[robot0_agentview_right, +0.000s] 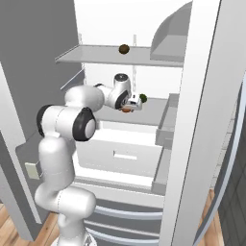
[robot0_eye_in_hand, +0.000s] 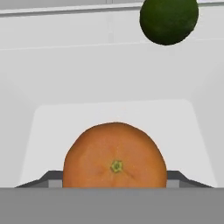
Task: Pick up the tangerine and kiwi from the fridge and place one fruit on each plate on the dining counter.
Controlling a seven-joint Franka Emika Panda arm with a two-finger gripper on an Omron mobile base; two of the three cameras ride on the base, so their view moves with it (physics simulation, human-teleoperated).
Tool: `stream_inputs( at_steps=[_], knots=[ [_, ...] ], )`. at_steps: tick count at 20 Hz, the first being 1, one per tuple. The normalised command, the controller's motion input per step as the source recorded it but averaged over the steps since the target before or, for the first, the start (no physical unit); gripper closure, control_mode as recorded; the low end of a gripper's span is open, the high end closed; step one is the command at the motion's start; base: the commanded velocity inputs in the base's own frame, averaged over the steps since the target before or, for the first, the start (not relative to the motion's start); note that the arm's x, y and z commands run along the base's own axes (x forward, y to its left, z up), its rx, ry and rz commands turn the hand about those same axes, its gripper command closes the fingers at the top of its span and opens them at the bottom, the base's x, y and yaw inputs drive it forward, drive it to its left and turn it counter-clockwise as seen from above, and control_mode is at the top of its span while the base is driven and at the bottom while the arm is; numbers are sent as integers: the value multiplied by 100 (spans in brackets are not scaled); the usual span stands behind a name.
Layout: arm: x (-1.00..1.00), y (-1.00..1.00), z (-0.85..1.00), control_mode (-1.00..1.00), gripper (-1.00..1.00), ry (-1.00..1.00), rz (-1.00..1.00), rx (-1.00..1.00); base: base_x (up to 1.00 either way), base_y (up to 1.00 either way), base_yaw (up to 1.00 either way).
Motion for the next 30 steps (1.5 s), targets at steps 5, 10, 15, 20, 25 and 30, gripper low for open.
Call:
stream_inputs(
  at_steps=[5,10,15,20,25,30],
  knots=[
    [-100,-7,6,-100,100,-1,0,0,0,0,0],
    [-100,-1,45,-100,100,0,0,0,0,0,0],
    [-100,-2,90,-100,100,8,0,0,0,0,0],
    [-100,0,77,-100,100,12,0,1,0,0,0],
    [-100,9,17,-100,100,6,1,5,0,0,0],
    [-100,38,3,-100,100,7,2,3,0,0,0]
  ],
)
